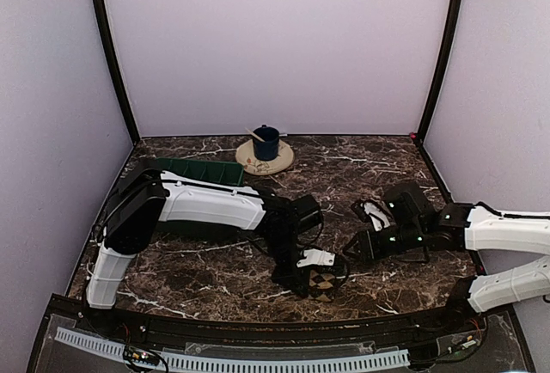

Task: Roll the socks
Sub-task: Roll the sock at the center of the board.

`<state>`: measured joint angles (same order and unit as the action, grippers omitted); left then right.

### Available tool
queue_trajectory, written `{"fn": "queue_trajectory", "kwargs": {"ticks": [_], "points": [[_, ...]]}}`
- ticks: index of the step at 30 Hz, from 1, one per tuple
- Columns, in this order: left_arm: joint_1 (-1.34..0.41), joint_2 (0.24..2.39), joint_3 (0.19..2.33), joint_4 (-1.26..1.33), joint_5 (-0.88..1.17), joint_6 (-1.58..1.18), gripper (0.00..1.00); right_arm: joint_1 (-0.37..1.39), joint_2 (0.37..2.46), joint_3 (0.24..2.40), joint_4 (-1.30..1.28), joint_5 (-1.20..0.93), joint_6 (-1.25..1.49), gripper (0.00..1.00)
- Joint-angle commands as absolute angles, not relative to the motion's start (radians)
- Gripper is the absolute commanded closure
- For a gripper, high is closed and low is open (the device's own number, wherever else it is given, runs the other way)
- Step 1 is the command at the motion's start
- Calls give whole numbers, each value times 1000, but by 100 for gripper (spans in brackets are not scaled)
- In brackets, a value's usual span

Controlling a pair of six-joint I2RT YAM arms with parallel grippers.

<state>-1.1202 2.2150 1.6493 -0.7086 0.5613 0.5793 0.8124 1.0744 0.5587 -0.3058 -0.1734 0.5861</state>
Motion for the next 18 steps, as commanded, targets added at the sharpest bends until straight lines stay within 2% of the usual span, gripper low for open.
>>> {"fn": "queue_trajectory", "kwargs": {"ticks": [1, 7, 18], "points": [[-1114, 2305, 1670, -881, 612, 553, 91, 904, 1042, 557, -342, -23, 594, 61], [-1109, 2339, 1692, -908, 640, 546, 91, 1026, 987, 542, -380, 104, 625, 61], [-1084, 2389, 1720, -943, 695, 546, 91, 1270, 1011, 545, -466, 300, 693, 62]]}}
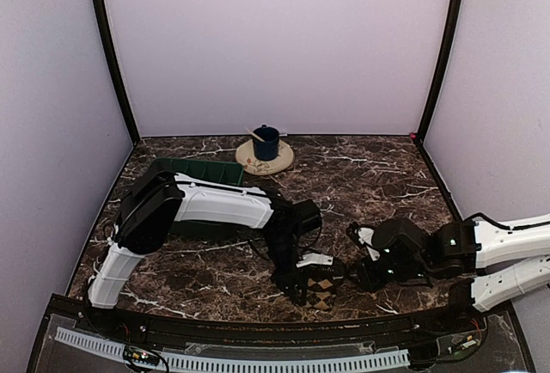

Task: Roll the socks
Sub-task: Roll the sock at the center of the board.

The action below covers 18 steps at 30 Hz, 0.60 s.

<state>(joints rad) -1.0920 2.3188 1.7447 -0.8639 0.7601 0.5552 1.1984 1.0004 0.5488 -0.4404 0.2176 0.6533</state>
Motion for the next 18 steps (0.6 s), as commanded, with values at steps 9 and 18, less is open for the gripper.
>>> {"fn": "queue_trajectory", "kwargs": {"ticks": [9, 18], "points": [[-1047, 2405, 1721, -945, 690, 546, 91, 1419, 1076, 578, -466, 369, 680, 62], [-1046, 2416, 1723, -948, 711, 545, 91, 1573, 1209, 660, -450, 428, 577, 59]]}}
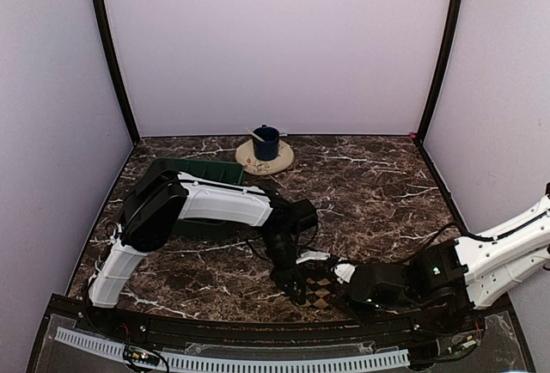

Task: Roll the socks
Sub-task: Roll the sock at the center of the board.

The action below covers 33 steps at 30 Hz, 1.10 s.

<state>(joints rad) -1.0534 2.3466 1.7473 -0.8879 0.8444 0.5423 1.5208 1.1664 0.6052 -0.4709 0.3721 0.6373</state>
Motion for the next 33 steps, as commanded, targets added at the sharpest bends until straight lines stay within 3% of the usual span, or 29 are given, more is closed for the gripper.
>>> {"fn": "queue_trajectory", "kwargs": {"ticks": [1, 16, 33], "points": [[-1046, 2416, 1724, -948, 712, 545, 91, 1582, 1225, 672, -449, 428, 562, 57], [-1046, 2421, 1729, -954, 729, 549, 88, 1601, 1438, 772, -409, 486, 321, 48], [-1046, 2427, 1735, -956, 733, 552, 87, 1527, 1501, 763, -344, 440, 202, 53]]}}
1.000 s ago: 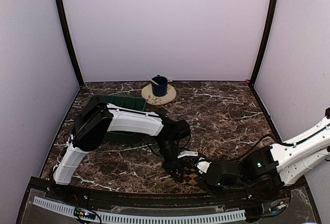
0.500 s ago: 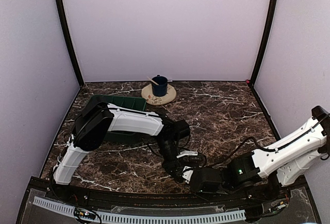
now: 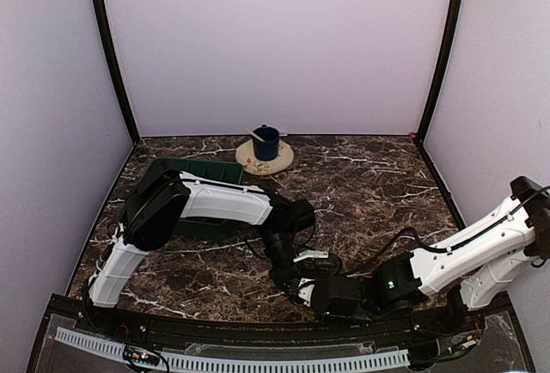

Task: Roll the socks
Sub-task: Roll the sock at the center of the board.

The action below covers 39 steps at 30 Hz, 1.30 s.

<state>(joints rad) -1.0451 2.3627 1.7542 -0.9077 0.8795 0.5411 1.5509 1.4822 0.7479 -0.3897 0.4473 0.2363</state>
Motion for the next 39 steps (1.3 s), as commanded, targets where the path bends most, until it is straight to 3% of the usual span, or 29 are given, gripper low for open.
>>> {"fn": "queue_trajectory", "kwargs": {"ticks": [1, 11, 19, 22, 29, 39], "points": [[-1046, 2428, 1735, -956, 733, 551, 87, 1524, 1504, 763, -343, 437, 200, 53], [-1045, 2432, 1742, -959, 733, 551, 85, 1487, 1545, 766, -332, 386, 187, 59], [-1038, 2429, 1754, -956, 716, 526, 82, 1472, 1566, 770, -327, 344, 184, 94], [-1025, 2429, 1768, -960, 712, 498, 77, 1470, 1568, 771, -328, 339, 187, 100], [-979, 2394, 1750, -974, 733, 471, 68, 1460, 1585, 781, -331, 323, 200, 100], [-915, 2256, 1586, -834, 767, 402, 67, 1450, 1599, 793, -317, 321, 198, 100]]}}
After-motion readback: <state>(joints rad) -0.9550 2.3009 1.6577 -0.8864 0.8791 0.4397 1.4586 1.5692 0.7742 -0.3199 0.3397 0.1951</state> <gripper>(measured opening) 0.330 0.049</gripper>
